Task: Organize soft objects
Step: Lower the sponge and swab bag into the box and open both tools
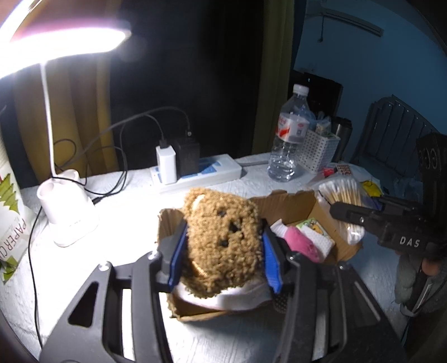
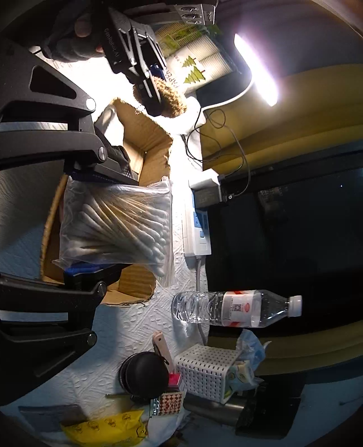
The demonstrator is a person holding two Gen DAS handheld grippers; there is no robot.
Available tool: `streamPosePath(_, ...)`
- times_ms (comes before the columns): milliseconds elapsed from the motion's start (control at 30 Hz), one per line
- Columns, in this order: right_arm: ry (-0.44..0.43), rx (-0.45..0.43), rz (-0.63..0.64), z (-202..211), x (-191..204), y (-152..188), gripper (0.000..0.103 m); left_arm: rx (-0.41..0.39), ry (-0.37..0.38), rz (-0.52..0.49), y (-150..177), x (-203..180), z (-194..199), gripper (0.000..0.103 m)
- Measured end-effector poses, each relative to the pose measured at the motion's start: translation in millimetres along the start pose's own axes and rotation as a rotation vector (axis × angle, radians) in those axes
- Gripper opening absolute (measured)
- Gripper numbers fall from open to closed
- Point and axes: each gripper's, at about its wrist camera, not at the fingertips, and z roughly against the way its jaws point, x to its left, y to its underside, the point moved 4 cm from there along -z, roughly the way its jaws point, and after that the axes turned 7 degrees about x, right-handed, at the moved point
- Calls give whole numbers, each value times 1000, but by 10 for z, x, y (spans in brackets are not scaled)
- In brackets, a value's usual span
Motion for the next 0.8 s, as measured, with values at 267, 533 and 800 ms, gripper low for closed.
streamPosePath(267, 3, 29, -25, -190, -81, -10, 56, 22, 6, 11, 13, 14, -164, 84)
streamPosePath(533, 24, -4, -9, -43, 14, -13, 66, -19, 8, 11, -7, -6, 65, 89)
streamPosePath(800, 51, -31, 9, 251, 184, 100, 66, -69, 23, 9, 77, -104, 463, 89)
